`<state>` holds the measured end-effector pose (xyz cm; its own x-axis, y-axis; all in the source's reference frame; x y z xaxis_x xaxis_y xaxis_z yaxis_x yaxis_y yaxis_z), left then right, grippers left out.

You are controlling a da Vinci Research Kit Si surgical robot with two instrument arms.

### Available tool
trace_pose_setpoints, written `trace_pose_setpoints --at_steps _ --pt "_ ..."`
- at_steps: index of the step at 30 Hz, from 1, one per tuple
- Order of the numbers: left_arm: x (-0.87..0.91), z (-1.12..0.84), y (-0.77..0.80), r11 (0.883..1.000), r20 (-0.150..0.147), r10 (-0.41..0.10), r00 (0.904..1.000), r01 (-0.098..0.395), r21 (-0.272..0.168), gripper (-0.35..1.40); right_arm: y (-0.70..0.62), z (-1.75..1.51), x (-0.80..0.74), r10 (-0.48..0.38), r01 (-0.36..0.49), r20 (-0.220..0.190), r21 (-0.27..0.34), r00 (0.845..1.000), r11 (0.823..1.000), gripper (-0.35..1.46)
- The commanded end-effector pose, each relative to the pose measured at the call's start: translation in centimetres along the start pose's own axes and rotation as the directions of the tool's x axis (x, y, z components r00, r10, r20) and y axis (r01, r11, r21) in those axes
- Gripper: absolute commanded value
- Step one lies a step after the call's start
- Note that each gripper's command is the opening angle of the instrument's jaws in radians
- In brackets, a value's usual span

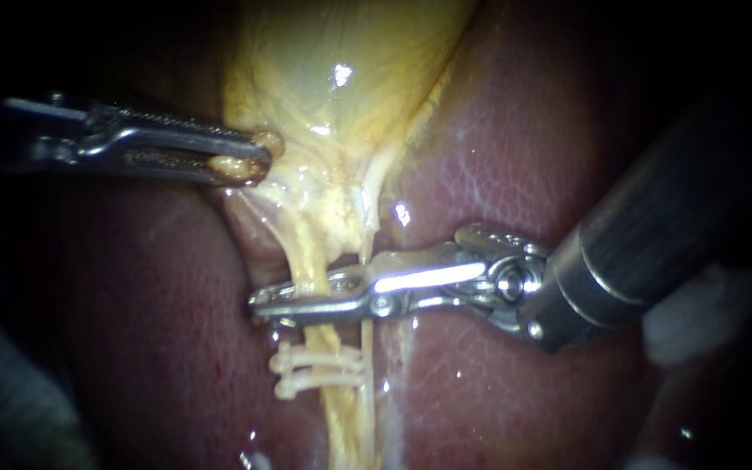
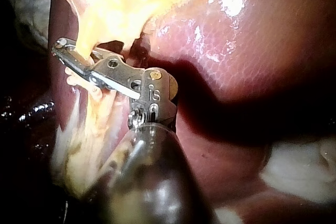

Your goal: Going back third clip left tube

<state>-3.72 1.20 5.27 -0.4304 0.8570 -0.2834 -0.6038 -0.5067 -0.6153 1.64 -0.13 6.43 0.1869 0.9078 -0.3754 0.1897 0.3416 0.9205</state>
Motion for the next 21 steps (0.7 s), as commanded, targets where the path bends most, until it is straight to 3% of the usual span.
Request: trace_pose_setpoints --at_steps 1,4,6,10,15,17,21 --pt "0.00 0.00 0.00 1.000 0.000 0.000 1.0000 0.000 0.000 -0.35 0.00 0.00 0.00 0.000 0.000 -0.002 0.001 1.000 1.000 -0.29" --pt "0.00 0.00 0.00 1.000 0.000 0.000 1.0000 0.000 0.000 -0.35 0.05 0.04 0.01 -0.002 0.001 -0.026 -0.020 1.000 1.000 0.15" --pt "0.00 0.00 0.00 1.000 0.000 0.000 1.0000 0.000 0.000 -0.35 0.10 0.06 0.00 -0.004 0.003 -0.033 -0.032 0.999 0.999 0.31" --pt "0.00 0.00 0.00 1.000 0.000 0.000 1.0000 0.000 0.000 -0.35 0.24 0.05 -0.07 -0.018 0.016 -0.022 -0.093 1.000 0.996 0.42" --pt "0.00 0.00 0.00 1.000 0.000 0.000 1.0000 0.000 0.000 -0.35 0.38 -0.03 -0.11 -0.115 0.117 0.022 -0.172 0.993 0.978 0.48" --pt "0.00 0.00 -0.01 1.000 0.000 0.000 1.0000 0.000 -0.001 -0.35 0.35 -0.08 -0.11 -0.146 0.150 0.034 -0.185 0.989 0.971 0.50" --pt "-0.01 -0.01 -0.01 1.000 0.000 0.001 1.0000 -0.001 -0.001 -0.35 0.18 -0.22 -0.15 -0.270 0.290 0.125 -0.185 0.955 0.939 0.50"
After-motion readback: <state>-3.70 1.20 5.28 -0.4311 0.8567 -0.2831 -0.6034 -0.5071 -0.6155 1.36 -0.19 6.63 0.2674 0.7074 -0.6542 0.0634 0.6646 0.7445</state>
